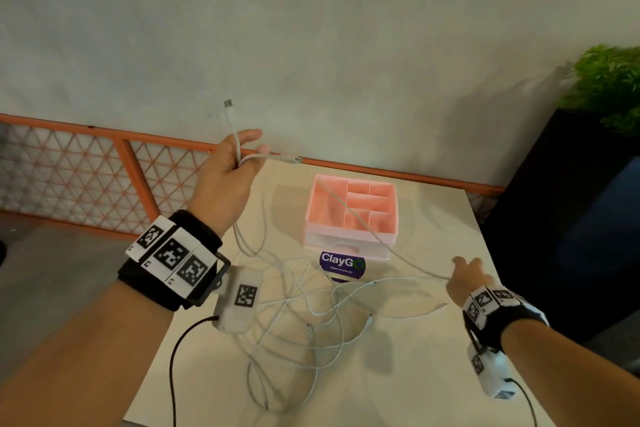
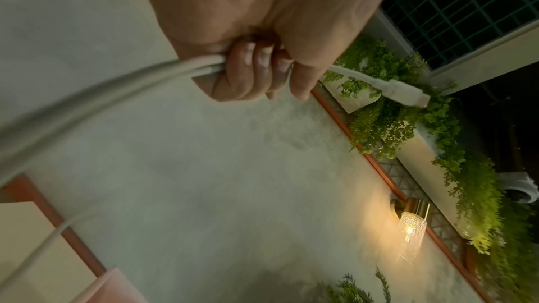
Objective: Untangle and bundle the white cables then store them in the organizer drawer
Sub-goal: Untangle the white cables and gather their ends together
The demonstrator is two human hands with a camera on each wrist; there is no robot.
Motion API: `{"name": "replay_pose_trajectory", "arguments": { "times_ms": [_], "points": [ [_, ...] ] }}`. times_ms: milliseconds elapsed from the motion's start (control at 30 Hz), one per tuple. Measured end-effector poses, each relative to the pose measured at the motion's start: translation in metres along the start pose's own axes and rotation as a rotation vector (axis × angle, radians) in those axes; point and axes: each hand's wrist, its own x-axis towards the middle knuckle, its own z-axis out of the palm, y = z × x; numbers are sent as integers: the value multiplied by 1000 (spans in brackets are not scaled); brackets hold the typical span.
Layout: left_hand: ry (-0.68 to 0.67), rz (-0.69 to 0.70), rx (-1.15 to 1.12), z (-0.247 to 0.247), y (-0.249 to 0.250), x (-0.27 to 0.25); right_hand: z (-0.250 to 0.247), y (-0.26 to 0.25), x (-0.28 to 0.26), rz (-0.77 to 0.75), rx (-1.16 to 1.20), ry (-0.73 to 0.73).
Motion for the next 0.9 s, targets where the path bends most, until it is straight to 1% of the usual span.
{"name": "replay_pose_trajectory", "arguments": {
  "times_ms": [33, 67, 100, 167, 233, 267, 300, 333, 400, 467, 533, 600, 667, 700, 733, 767, 833, 867, 900],
  "points": [
    [3, -14, -9, 0, 2, 0, -1, 4, 0, 6, -16, -19],
    [-5, -29, -33, 0, 3, 0, -4, 3, -2, -40, -17, -41],
    [-21, -42, -63, 1, 5, -1, -8, -1, -4, -121, 23, -50],
    [-55, -60, -130, 5, 7, -3, -19, -23, -17, -368, 210, -22],
    [-88, -76, -206, 10, 11, -4, -36, -59, -44, -680, 449, 95],
    [-107, -82, -244, 13, 14, -5, -46, -79, -62, -818, 528, 116],
    [-122, -89, -274, 14, 16, -5, -55, -97, -80, -938, 586, 81],
    [-133, -94, -299, 16, 19, -6, -62, -115, -97, -1031, 613, 16],
    [-149, -97, -341, 17, 23, -9, -63, -145, -120, -1159, 570, -92],
    [-170, -78, -378, 15, 28, -12, -51, -161, -125, -1235, 535, -151],
    [-160, -37, -370, 10, 32, -14, -36, -166, -120, -1236, 498, -187],
    [-94, -9, -302, -3, 34, -12, -21, -162, -110, -1129, 485, -218],
    [10, -2, -253, -20, 32, -8, -10, -143, -89, -1003, 524, -260],
    [46, 2, -239, -29, 30, -6, -5, -129, -76, -957, 485, -242],
    [62, 9, -234, -36, 28, -4, 0, -113, -60, -941, 396, -199],
    [72, 17, -231, -41, 26, -3, 1, -96, -48, -893, 268, -165],
    [75, 13, -212, -43, 22, -3, 0, -67, -29, -755, 109, -163],
    [72, 0, -193, -40, 19, -3, -2, -56, -21, -699, 90, -148],
    [66, -11, -169, -35, 18, -4, -7, -50, -18, -651, 124, -133]
  ]
}}
